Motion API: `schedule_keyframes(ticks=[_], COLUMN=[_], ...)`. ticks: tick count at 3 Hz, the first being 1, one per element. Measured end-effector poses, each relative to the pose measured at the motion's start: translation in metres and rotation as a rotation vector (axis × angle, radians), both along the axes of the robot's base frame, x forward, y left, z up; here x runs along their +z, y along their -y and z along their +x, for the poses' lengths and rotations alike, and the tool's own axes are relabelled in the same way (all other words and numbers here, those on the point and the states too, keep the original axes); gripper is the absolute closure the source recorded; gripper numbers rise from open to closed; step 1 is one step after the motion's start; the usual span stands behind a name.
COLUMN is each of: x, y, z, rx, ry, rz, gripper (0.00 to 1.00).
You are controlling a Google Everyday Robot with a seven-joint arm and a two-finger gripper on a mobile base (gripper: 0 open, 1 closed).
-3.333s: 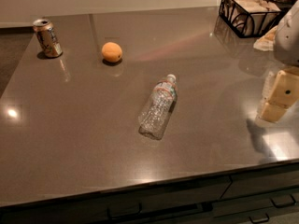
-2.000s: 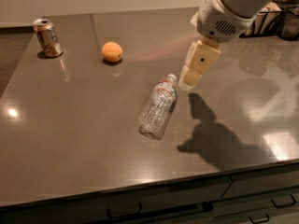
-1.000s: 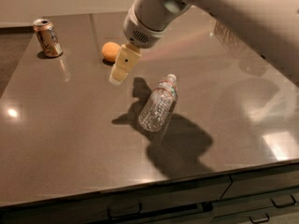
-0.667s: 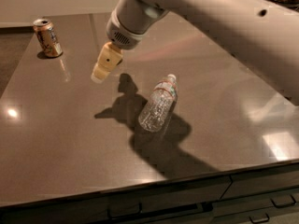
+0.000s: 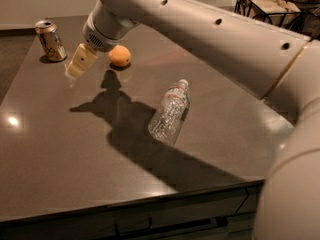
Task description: Pick orange can
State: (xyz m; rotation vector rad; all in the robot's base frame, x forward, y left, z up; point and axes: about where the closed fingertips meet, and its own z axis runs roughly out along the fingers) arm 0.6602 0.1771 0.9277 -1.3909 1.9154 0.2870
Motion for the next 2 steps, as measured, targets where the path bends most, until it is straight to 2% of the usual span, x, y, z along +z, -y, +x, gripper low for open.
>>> schedule_keyframes(ticks=[1, 2], x=[-0.0050, -0.0053], y=[-0.0450, -0.0453], z=[0.0486, 0.0485], rx=[-0.043, -0.042], ry=[0.048, 0.048], rz=[0.050, 0.050], gripper=[0.00, 0.00])
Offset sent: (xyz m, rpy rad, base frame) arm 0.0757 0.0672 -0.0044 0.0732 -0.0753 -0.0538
